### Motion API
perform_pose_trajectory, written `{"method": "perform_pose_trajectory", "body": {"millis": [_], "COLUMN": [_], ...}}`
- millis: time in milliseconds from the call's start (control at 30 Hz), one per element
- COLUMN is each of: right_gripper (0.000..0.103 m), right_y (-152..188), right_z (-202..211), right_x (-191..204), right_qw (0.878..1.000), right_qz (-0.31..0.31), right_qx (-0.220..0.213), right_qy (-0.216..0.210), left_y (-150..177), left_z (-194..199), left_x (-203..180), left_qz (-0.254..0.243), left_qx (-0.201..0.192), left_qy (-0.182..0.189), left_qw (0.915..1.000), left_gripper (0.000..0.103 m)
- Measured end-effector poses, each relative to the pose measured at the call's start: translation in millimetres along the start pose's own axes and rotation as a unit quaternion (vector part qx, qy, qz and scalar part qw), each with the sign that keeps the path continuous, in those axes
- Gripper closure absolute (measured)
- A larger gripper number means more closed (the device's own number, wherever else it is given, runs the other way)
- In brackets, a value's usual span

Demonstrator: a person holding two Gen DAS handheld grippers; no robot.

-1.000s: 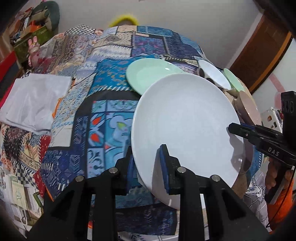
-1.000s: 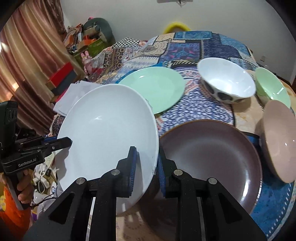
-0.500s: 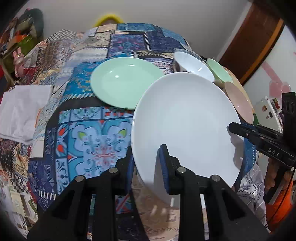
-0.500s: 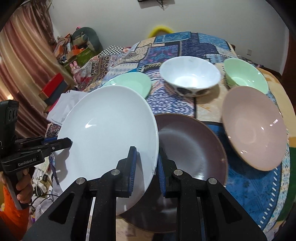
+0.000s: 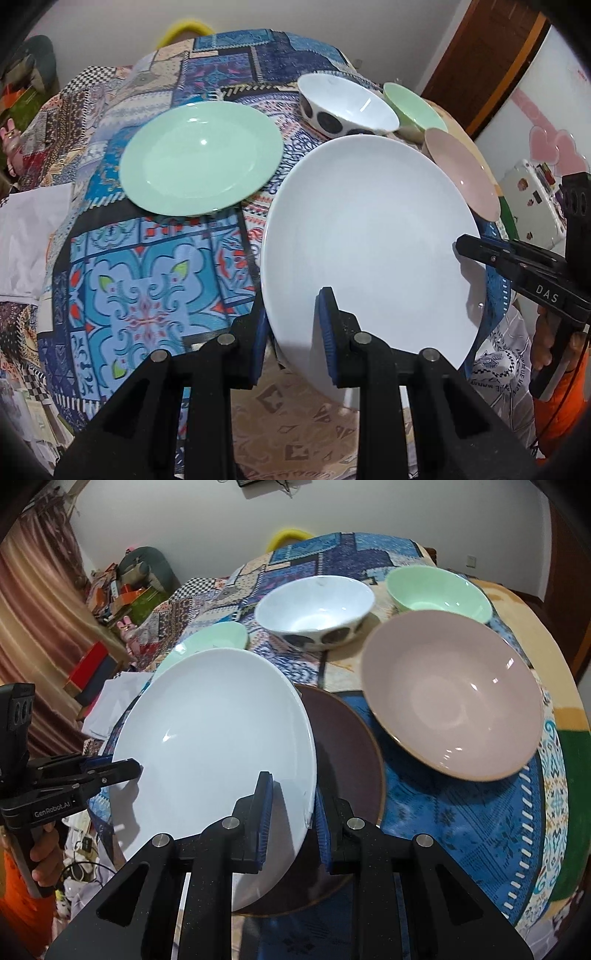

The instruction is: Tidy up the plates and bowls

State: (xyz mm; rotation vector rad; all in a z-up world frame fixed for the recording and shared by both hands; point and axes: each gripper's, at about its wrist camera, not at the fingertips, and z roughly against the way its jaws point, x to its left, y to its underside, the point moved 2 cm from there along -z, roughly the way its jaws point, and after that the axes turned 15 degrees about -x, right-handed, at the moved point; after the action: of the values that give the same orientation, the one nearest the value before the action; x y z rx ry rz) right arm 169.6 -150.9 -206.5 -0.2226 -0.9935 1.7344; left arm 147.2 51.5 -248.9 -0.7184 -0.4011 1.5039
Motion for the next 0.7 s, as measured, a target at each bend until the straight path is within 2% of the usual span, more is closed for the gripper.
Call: {"method": "perform_pose_trajectory", "body": {"millis": [700], "right_gripper": [0.083], "right_y": [9.4], "right_z": [-1.3], "right_x": [-27.2], "right_qw": [0.999], "right_qz": [-0.038], "right_qx": [0.005], "right_qy": [0.006], "left_y": [0.1], "left_z": [-35.2], "left_x": [-13.3], "left_qz": [-0.016], "left_qx": [0.031], "left_qy": [-0.002], "left_qw": [0.9994], "left_gripper": [0.075]}}
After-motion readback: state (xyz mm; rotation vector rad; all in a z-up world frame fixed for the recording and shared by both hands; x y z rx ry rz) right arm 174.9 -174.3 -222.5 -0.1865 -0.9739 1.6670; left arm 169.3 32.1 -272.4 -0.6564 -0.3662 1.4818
